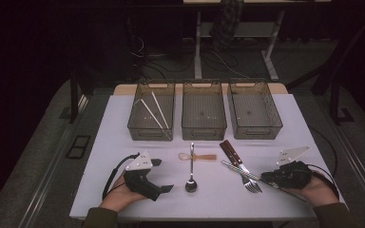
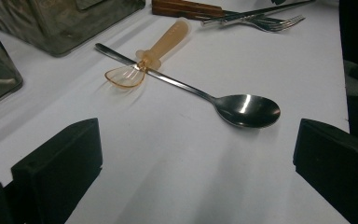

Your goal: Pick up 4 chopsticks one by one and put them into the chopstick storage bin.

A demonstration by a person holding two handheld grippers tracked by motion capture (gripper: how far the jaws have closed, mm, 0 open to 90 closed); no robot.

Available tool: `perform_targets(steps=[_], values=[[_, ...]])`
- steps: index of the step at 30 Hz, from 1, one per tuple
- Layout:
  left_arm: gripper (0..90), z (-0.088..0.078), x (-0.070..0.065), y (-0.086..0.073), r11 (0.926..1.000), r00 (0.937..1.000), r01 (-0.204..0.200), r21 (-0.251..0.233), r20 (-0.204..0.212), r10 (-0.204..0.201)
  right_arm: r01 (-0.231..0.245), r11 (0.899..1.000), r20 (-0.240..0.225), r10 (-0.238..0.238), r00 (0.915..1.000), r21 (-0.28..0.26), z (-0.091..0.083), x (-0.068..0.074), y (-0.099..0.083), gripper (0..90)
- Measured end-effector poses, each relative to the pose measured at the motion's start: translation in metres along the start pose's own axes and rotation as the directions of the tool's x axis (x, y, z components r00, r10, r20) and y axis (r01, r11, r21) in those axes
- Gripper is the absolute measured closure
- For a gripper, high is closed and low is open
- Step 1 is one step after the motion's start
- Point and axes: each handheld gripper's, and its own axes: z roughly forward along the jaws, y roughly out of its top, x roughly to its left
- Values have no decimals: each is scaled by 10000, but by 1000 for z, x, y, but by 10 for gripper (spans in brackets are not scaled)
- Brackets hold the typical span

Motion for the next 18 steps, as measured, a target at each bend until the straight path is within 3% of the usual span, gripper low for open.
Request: perform_targets(steps=[18], values=[[0,0,0,0,10000,10000,1,3,-1,-1,-3,9999,143,2,9999,114,5,-4,0,843]])
